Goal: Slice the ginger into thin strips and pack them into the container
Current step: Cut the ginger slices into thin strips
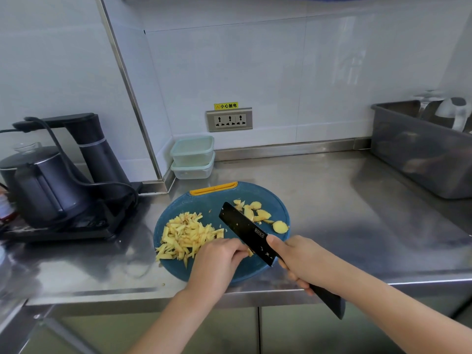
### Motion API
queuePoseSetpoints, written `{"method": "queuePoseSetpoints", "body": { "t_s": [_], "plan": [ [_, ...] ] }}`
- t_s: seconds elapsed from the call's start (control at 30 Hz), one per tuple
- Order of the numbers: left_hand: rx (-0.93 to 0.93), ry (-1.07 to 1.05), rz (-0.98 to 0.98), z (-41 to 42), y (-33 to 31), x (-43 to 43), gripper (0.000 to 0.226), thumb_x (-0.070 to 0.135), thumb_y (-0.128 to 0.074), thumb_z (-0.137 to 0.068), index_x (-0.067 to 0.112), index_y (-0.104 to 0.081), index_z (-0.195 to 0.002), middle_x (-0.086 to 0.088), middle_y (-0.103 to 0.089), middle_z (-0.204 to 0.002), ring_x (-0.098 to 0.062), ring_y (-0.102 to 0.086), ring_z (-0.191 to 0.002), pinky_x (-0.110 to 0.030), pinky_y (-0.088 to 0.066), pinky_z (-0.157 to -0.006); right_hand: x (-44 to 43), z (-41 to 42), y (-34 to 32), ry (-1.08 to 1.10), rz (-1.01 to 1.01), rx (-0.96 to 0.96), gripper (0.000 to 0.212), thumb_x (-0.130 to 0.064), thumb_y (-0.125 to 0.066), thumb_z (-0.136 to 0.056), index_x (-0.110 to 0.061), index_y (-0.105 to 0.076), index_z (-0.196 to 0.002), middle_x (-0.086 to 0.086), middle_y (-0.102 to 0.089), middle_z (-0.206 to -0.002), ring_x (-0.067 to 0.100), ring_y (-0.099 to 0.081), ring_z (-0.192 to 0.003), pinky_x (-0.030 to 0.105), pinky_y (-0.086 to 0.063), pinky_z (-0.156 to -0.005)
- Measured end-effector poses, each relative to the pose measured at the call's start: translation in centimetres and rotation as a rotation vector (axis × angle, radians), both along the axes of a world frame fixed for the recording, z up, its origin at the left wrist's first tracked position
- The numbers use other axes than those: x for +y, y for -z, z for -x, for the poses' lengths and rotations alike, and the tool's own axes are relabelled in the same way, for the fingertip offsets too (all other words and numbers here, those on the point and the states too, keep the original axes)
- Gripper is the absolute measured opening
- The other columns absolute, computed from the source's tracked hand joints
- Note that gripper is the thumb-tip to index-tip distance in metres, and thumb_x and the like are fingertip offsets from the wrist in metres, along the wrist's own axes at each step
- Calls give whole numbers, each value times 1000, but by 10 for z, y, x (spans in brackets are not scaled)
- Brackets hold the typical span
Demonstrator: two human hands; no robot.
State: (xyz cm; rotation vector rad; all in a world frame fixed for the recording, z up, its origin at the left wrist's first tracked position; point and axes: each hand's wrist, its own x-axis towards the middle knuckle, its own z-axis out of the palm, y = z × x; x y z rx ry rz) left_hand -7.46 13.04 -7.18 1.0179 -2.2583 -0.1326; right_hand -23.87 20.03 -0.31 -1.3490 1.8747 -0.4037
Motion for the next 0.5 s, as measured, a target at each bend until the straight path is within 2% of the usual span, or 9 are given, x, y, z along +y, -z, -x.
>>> {"method": "queuePoseSetpoints", "body": {
  "t_s": [0.07, 0.17, 0.23, 0.33, 0.4, 0.43, 0.5],
  "plan": [
    [-19, 31, 16, 0, 0, -2, 13, 16, -83, -70, 24, -75, -77, 12, -69, -69, -5, -62, -61, -23, -54, -56, 1, 2, 2, -6, 29, 21, 41, -47, -30, -102, -23, -40, -70, 3, -46, -56, 12, -43, -36, 26, -46, -43],
    [-84, 66, 56, 0, -1, -5, 9, 20, -73, -76, 26, -77, -81, 11, -70, -72, -10, -63, -65, -27, -55, -55, -1, 2, 5, -15, 41, 74, 40, -48, -30, -101, -26, -39, -70, 3, -46, -59, 11, -44, -34, 26, -50, -45],
    [-74, 67, 24, 0, -4, -5, 11, 18, -80, -73, 26, -76, -80, 12, -70, -73, -8, -63, -66, -26, -54, -57, -1, 1, 6, 1, 35, 61, 47, -53, -29, -99, -18, -42, -71, 3, -47, -56, 8, -42, -28, 21, -44, -41],
    [-86, 81, 21, -1, -7, -9, 16, 19, -86, -66, 26, -74, -75, 13, -68, -69, -8, -62, -62, -23, -53, -54, -2, 1, 5, -6, 49, 84, 48, -54, -27, -99, -18, -42, -71, 3, -47, -58, 7, -42, -28, 20, -43, -41],
    [-107, 136, 66, -2, -9, -13, 17, 18, -86, -64, 25, -74, -74, 13, -67, -72, -9, -61, -64, -23, -52, -54, -1, -3, 2, -27, 69, 115, 41, -50, -25, -101, -26, -39, -71, 4, -47, -63, 10, -48, -37, 23, -50, -46],
    [-116, 168, 81, -3, -10, -15, 17, 18, -86, -64, 24, -75, -75, 13, -67, -75, -9, -61, -66, -22, -52, -56, -1, -4, 2, -16, 87, 111, 35, -45, -24, -103, -34, -32, -71, 4, -46, -68, 15, -53, -45, 29, -56, -54],
    [-134, 216, 94, -5, -11, -16, 14, 19, -84, -68, 23, -75, -78, 11, -67, -81, -10, -60, -72, -23, -51, -58, 0, -6, 1, 12, 80, 114, 37, -36, -22, -105, -38, -22, -68, 4, -42, -74, 23, -57, -60, 41, -59, -67]
  ]
}}
